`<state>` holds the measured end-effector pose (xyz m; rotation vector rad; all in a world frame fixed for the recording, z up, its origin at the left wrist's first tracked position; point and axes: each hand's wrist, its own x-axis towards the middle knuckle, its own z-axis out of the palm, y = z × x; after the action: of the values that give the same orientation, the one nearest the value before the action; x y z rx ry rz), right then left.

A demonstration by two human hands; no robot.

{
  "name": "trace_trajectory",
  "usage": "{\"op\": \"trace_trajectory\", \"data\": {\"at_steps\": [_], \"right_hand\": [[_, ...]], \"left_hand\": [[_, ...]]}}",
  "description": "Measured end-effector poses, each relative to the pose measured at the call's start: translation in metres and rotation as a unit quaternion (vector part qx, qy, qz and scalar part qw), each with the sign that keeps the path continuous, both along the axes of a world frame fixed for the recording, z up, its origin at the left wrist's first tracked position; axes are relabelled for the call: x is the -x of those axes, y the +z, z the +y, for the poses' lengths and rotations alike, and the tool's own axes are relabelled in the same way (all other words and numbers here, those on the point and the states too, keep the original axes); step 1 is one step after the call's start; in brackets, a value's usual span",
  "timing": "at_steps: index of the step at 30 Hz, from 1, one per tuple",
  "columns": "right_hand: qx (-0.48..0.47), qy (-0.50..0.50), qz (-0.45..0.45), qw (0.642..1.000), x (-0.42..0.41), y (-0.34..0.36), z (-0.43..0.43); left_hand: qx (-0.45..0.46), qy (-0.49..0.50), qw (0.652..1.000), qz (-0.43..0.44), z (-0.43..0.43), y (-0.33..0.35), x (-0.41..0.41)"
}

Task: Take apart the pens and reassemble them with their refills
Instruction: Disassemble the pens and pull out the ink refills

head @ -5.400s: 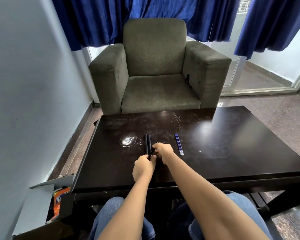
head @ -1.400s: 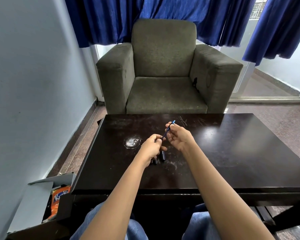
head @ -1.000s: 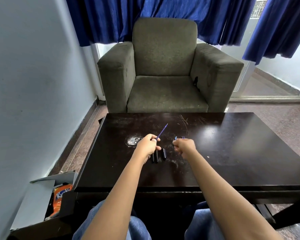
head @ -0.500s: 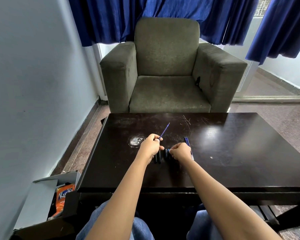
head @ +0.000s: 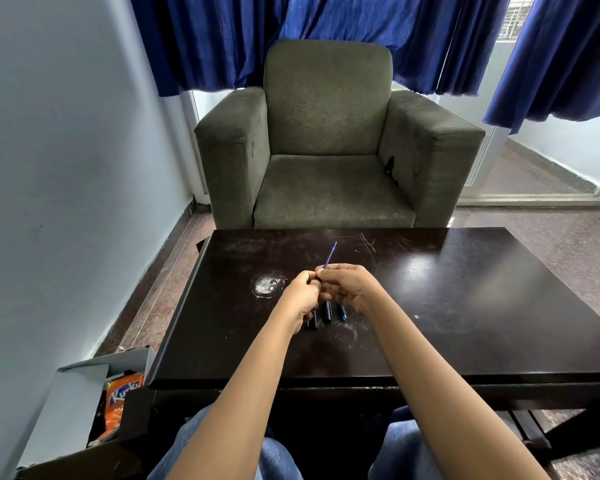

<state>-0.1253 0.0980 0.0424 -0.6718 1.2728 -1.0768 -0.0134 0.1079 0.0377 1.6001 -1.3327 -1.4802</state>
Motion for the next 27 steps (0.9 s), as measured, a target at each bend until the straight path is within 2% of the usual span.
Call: {"op": "trace_trajectory", "data": {"at_steps": [5,8,9,11,13,15,17,21,27], "right_hand": [[0.007,-0.079,-0.049,0.996,0.01,-0.003,-0.011],[0.028,-0.153,-0.115,0.981,0.021,-0.01,-0.02],[0.034,-0.172,-0.111,0.978,0.024,-0.014,-0.024],[0.045,-0.178,0.001,0.983,0.028,-0.023,-0.032],[0.064,-0.134,0.216,0.965,0.031,-0.033,-0.041],[0.102,-0.059,0.402,0.908,0.032,-0.037,-0.053],[0.115,0.013,0.518,0.847,0.032,-0.042,-0.069],[0.111,0.095,0.632,0.761,0.028,-0.051,-0.1],[0.126,0.13,0.679,0.711,0.017,-0.074,-0.134]], "left_hand": [[-0.005,0.005,1.0,-0.002,0.003,0.001,0.001],[-0.009,0.028,1.0,-0.008,0.001,0.001,-0.002],[-0.011,0.037,0.999,-0.007,0.0,0.002,-0.003],[-0.011,0.052,0.999,-0.004,-0.003,0.004,-0.003],[-0.013,0.063,0.998,-0.008,-0.006,0.005,-0.001],[-0.019,0.072,0.997,-0.013,-0.009,0.004,-0.001],[-0.021,0.078,0.997,-0.018,-0.013,0.001,-0.001],[-0.005,0.082,0.996,-0.023,-0.022,-0.005,-0.002],[0.009,0.097,0.995,-0.021,-0.029,-0.01,-0.002]]}}
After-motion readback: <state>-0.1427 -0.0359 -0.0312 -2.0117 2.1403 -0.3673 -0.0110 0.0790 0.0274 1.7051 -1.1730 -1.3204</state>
